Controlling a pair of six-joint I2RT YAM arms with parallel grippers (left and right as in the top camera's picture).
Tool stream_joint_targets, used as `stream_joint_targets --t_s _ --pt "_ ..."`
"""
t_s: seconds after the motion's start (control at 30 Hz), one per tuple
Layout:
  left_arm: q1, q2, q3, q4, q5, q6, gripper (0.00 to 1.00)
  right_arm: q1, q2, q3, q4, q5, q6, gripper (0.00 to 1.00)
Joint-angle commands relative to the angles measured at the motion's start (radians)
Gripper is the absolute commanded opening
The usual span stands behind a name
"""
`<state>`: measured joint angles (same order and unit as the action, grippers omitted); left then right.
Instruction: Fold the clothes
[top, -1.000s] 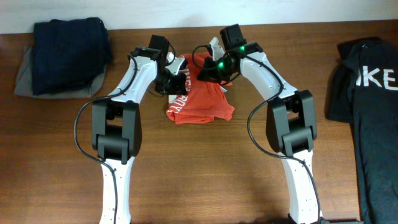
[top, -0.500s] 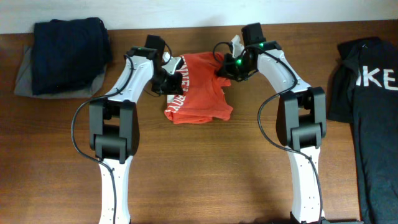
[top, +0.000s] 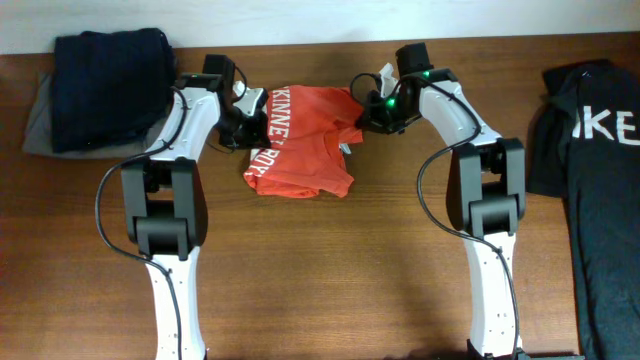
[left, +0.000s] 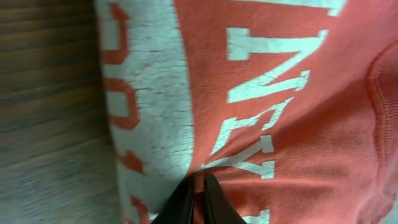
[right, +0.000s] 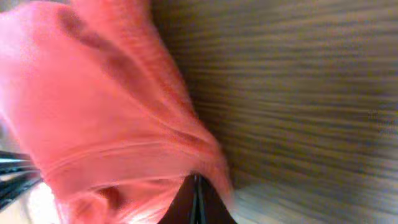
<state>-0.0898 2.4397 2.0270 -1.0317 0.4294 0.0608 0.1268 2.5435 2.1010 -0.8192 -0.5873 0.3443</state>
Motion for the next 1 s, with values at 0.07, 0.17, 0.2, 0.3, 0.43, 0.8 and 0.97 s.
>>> stream_joint_targets --t_s 0.07,0.17,0.2,0.3,0.43,0.8,0.97 --pt "0.048 0.047 -0.01 -0.003 -0.15 0.025 0.09 -0.037 0.023 0.016 -0.027 0.055 0.004 0.04" --pt "0.048 0.047 -0.01 -0.004 -0.15 0.04 0.09 -0.048 -0.006 0.069 -0.072 -0.003 -0.02 0.03" --pt "0.048 0.047 -0.01 -0.004 -0.15 0.043 0.09 -0.049 -0.018 0.095 -0.1 -0.013 -0.026 0.04" --pt "0.048 0.047 -0.01 -0.004 -0.15 0.046 0.09 -0.042 -0.048 0.193 -0.234 -0.03 -0.065 0.04" --pt "0.048 0.047 -0.01 -0.002 -0.15 0.046 0.09 -0.014 -0.058 0.275 -0.362 -0.032 -0.113 0.04" --pt "0.048 0.047 -0.01 -0.001 -0.15 0.046 0.1 0.112 -0.027 0.187 -0.373 -0.029 -0.146 0.04" --pt "0.048 0.047 -0.01 -0.002 -0.15 0.046 0.1 0.134 -0.027 0.088 -0.316 -0.029 -0.145 0.04"
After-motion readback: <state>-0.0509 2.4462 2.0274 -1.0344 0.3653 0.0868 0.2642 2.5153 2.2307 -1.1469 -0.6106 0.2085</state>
